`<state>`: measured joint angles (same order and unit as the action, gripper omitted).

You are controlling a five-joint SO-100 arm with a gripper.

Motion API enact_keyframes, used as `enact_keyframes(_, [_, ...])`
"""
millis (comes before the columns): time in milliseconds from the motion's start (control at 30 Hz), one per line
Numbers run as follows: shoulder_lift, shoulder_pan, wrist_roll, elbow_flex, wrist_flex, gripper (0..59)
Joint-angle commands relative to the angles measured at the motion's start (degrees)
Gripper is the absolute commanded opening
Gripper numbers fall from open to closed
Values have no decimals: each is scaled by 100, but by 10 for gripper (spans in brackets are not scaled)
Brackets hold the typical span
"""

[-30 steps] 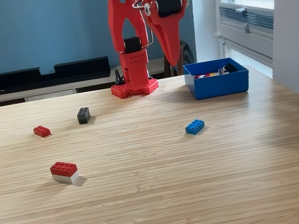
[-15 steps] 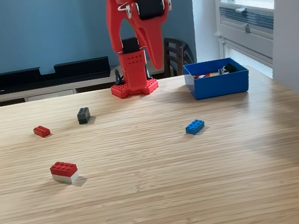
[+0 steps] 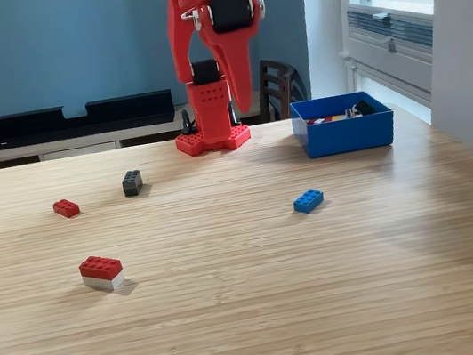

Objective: Grasp a lego block and put it in the bin.

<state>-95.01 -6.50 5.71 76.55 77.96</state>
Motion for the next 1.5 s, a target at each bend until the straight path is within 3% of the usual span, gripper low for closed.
enact_keyframes(33, [-439,123,-79,79,-281,0])
enact_keyframes(800, [-439,2145,677,527,-369,0])
enact_keyframes(1233, [-439,4201,483,1151,-580,0])
enact_keyframes(1500, [-439,5115,35,1995,-1213,0])
